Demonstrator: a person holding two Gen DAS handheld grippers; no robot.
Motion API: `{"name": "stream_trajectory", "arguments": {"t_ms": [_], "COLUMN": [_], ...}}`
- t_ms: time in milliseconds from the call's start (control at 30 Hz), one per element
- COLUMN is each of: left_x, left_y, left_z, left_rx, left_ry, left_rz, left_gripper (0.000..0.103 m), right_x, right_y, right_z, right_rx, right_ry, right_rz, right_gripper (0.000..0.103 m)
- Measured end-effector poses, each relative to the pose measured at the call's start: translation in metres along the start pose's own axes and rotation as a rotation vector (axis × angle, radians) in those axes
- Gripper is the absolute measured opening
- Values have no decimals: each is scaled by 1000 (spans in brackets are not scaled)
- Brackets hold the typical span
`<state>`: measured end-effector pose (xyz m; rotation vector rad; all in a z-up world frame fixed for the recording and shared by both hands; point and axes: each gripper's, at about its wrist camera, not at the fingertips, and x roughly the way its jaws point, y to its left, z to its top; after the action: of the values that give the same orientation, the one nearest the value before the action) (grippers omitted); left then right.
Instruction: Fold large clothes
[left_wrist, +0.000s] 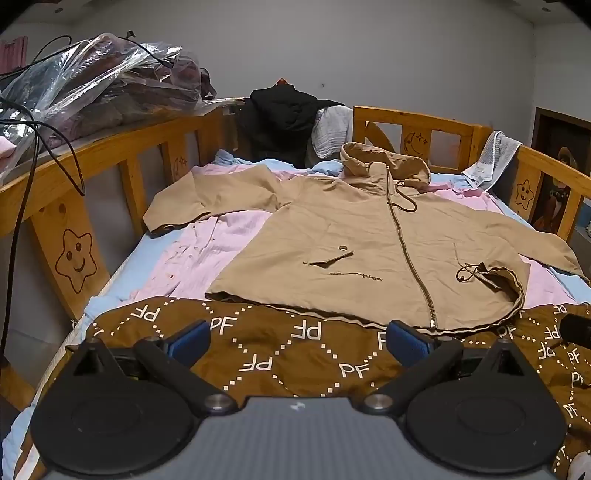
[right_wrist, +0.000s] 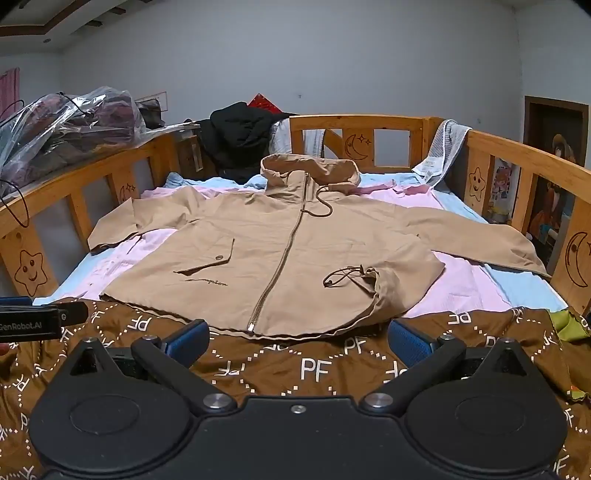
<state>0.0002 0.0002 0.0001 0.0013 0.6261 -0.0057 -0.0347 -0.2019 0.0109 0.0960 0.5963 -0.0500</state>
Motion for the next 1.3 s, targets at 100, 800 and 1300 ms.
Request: {"name": "stream_trajectory", "arguments": {"t_ms": [100, 800, 1300], "left_x": [0, -1, -2], "left_y": [0, 1, 1], "left_z": [0, 1, 3], "left_rx": [3, 0, -5], "left_ry": [-2, -8, -12], "left_rz": [-1, 0, 2], "left_gripper": [103, 103, 103], "right_x": [6, 6, 11], "right_y": [-1, -2, -5], "right_z": [-1, 0, -4], "right_rx": [-4, 0, 10], "right_ry": [4, 7, 14], "right_rz": [5, 5, 6], "right_gripper": [103, 103, 103]}}
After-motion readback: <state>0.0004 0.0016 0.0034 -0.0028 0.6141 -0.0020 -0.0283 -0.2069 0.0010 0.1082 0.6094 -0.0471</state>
